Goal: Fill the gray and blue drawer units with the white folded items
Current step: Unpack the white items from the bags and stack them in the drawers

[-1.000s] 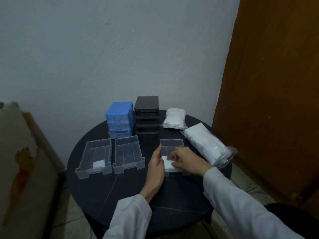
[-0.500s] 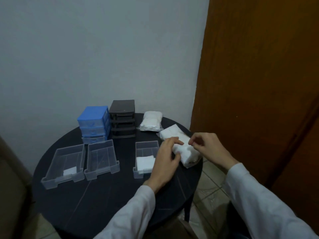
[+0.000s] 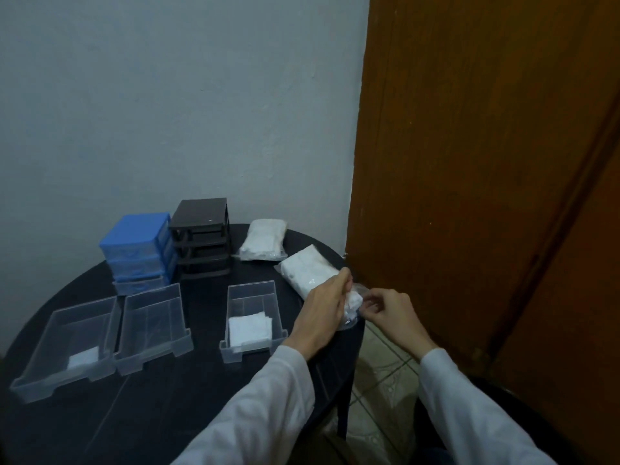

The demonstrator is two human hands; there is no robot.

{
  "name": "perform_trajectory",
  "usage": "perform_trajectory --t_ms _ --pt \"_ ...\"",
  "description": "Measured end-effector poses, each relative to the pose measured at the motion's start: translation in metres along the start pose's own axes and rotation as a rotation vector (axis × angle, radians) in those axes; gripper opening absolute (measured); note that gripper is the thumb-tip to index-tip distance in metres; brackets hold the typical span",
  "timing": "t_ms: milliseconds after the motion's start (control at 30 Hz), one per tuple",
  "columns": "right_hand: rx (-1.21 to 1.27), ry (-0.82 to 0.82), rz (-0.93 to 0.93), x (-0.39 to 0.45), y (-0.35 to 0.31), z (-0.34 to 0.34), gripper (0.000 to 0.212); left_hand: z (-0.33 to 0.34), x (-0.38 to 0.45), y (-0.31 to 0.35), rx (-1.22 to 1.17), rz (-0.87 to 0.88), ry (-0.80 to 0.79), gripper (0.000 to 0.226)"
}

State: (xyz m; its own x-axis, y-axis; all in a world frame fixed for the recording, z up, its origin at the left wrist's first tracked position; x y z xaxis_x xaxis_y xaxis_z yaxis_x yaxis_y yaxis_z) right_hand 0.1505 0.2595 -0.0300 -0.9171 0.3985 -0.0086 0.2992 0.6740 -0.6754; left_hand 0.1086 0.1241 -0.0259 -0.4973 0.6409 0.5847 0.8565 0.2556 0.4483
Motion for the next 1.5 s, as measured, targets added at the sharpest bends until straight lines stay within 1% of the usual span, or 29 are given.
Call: perform_trajectory --t_ms 67,167,300,433,600,767,867,967,1233,1500 --pt "0.029 0.028 -0.005 0.001 -0.001 0.005 0.025 0.001 0.0 -0.007 -0.001 0.004 0.003 0.01" --pt "0.051 0.084 0.0 0.004 -0.002 0.011 0.026 0.002 0.0 -0.014 0.013 -0.016 0.033 0.028" --pt "0.067 0.128 -0.011 0.007 -0.003 0.014 0.023 0.004 -0.002 -0.018 0.0 -0.028 0.05 0.029" --pt "0.064 0.137 -0.009 0.011 0.0 0.015 0.02 0.007 -0.002 -0.024 0.013 -0.059 0.032 0.039" --pt "0.057 0.083 0.009 0.012 0.007 0.007 0.013 0.008 -0.001 -0.025 -0.008 -0.107 0.089 0.039" --pt "0.068 0.038 0.015 0.01 0.007 0.005 0.015 0.01 -0.002 -0.025 -0.031 -0.126 0.109 0.039" --pt "0.077 0.078 0.018 0.012 0.001 0.011 0.022 0.009 0.0 -0.024 -0.054 -0.132 0.103 0.038" --pt "0.028 0.134 0.054 0.016 -0.001 0.015 0.022 0.008 0.0 -0.024 -0.049 -0.125 0.094 0.038" --pt "-0.029 0.121 0.057 0.014 0.0 0.003 0.02 0.008 0.001 -0.025 -0.051 -0.125 0.063 0.039" --pt "-0.011 0.118 0.05 0.009 0.007 -0.018 0.009 0.007 0.001 -0.02 -0.06 -0.084 0.065 0.034"
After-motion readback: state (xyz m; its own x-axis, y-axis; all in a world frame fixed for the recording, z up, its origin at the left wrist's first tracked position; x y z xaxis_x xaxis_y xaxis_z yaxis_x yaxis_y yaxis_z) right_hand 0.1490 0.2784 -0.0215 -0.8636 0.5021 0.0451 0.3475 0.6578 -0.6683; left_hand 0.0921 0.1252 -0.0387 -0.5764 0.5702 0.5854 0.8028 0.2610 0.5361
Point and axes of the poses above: each hand's wrist, its own x-axis towards the middle knuckle, its own z-axis out of the palm, y = z × x, the point moved 1 cm from there along x, towards the middle knuckle, and after that the axes turned 15 degrees about z, right-handed, at the moved point
